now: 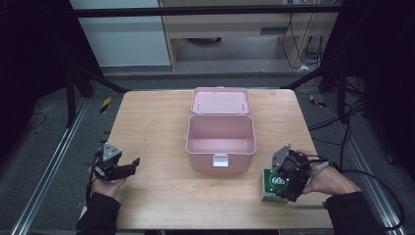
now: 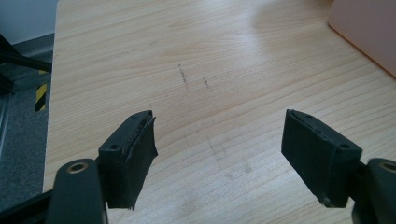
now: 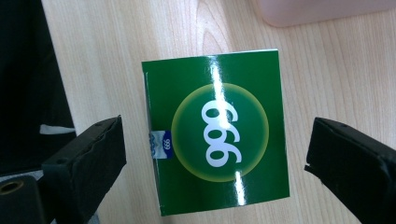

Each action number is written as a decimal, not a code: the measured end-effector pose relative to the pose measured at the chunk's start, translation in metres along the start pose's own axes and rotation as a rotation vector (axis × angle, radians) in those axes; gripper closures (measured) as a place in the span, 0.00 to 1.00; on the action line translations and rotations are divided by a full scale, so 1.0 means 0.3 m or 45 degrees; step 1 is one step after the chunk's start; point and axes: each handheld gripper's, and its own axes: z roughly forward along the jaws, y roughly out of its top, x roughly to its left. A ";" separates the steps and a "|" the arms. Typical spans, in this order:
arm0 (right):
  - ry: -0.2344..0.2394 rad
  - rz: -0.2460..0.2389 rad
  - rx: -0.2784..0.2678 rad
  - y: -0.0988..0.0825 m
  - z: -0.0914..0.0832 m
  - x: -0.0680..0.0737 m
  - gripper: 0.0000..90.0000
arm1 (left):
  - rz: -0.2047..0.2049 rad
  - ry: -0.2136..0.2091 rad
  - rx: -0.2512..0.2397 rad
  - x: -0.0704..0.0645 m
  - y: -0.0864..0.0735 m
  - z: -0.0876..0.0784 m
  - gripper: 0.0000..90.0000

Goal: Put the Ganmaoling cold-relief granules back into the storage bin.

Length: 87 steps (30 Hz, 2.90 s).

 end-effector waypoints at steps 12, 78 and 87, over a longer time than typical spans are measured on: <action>0.017 -0.014 0.064 0.014 0.047 -0.008 0.05 | 0.011 0.004 0.006 -0.002 0.000 0.001 0.28; 0.070 -0.007 0.158 0.045 0.008 -0.009 0.19 | 0.043 0.007 0.024 -0.006 -0.002 0.005 0.31; 0.025 0.010 0.110 0.065 -0.073 -0.015 0.19 | 0.045 0.007 0.025 -0.008 -0.002 0.006 0.32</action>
